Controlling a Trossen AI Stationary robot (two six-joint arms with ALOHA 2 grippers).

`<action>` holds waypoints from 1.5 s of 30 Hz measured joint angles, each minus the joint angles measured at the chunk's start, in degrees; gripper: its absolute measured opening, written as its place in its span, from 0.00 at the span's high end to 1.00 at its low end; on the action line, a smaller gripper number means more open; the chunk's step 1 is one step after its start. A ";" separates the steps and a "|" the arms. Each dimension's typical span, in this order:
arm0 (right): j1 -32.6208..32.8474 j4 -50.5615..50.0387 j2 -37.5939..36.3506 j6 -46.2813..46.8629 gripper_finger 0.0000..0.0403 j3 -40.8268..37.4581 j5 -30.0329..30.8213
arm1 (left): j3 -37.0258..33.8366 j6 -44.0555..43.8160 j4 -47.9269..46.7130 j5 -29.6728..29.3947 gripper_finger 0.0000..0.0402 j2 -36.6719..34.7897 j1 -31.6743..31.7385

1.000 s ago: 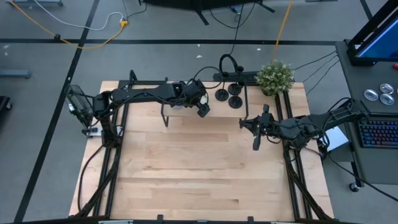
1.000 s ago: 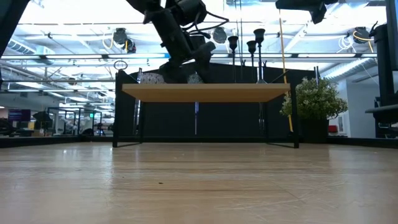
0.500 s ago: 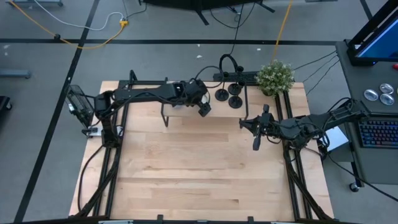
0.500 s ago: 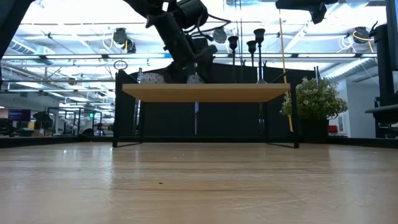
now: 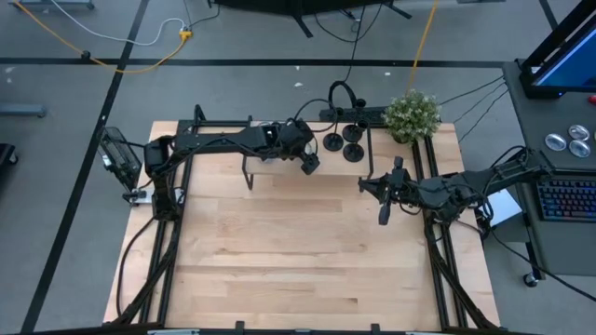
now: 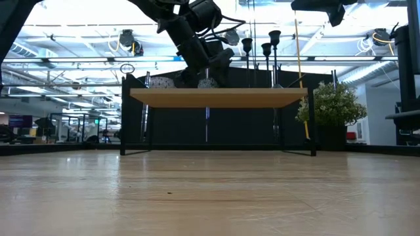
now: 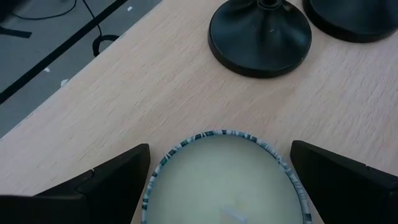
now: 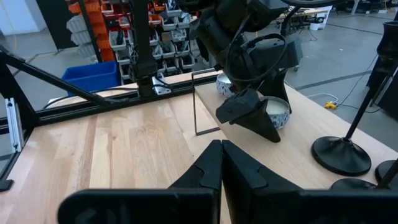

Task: Pick & Place candle stick holders
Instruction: Put the blue patterned scented candle on the shelf

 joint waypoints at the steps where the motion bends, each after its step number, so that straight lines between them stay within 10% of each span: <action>1: 0.00 0.00 -0.01 0.02 1.00 0.00 0.00 | 0.00 0.01 -0.18 0.00 0.01 0.00 0.01; 10: 0.00 0.02 -0.01 -0.02 1.00 0.00 0.01 | 0.04 -0.01 -2.50 -0.21 0.03 0.00 0.00; 20: 0.00 0.02 -0.01 -0.03 1.00 0.00 0.00 | 0.04 0.02 -2.80 -0.02 0.27 0.00 -0.02; 45: 0.00 -0.02 -0.01 -0.48 1.00 0.00 0.02 | -0.27 0.73 -3.93 -2.66 0.25 -2.58 0.15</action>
